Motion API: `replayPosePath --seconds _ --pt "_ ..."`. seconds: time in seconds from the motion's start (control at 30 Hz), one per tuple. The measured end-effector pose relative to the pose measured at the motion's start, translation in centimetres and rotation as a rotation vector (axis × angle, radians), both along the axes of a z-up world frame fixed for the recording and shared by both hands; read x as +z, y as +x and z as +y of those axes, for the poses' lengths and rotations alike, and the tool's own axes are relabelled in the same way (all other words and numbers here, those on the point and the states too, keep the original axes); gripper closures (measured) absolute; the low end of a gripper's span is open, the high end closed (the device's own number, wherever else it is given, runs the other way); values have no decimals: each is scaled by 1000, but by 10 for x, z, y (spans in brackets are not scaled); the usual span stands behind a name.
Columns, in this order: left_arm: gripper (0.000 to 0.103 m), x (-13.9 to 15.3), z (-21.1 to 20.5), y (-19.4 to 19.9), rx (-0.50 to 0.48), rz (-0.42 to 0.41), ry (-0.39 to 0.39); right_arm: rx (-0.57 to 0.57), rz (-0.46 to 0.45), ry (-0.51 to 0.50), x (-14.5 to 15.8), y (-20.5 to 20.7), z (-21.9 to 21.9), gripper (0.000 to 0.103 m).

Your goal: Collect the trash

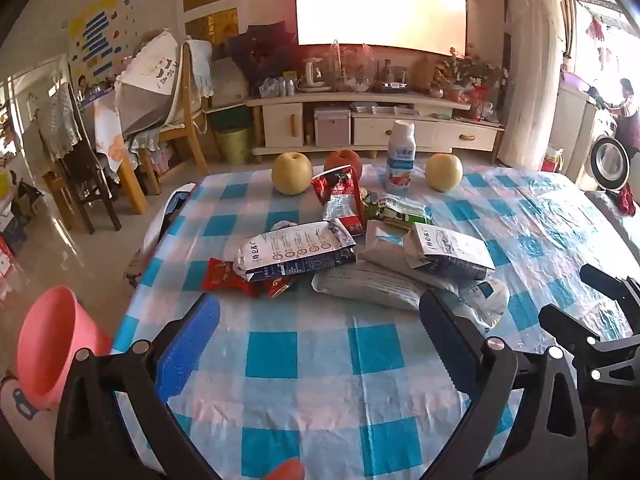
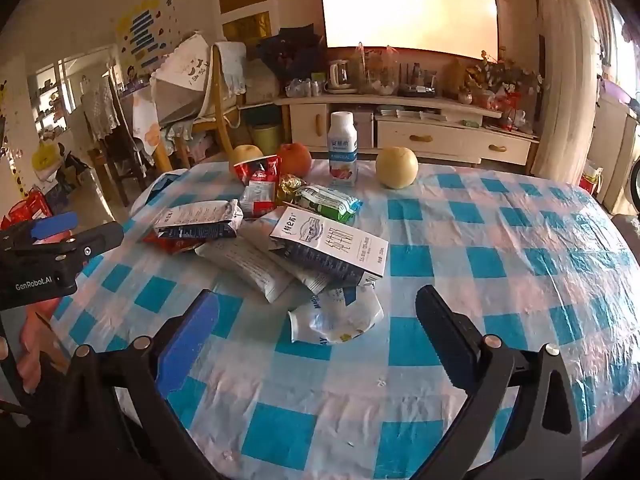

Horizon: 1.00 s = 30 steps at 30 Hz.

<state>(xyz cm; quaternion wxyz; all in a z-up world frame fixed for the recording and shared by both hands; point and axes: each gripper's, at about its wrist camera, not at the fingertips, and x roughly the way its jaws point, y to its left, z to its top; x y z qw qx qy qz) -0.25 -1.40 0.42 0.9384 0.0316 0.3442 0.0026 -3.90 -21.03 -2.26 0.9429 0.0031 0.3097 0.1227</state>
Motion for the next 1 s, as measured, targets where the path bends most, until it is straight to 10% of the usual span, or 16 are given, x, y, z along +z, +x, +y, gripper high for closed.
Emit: replayPosePath --seconds 1.0 --pt "5 -10 9 3 10 35 -24 7 17 -10 -4 6 -6 4"
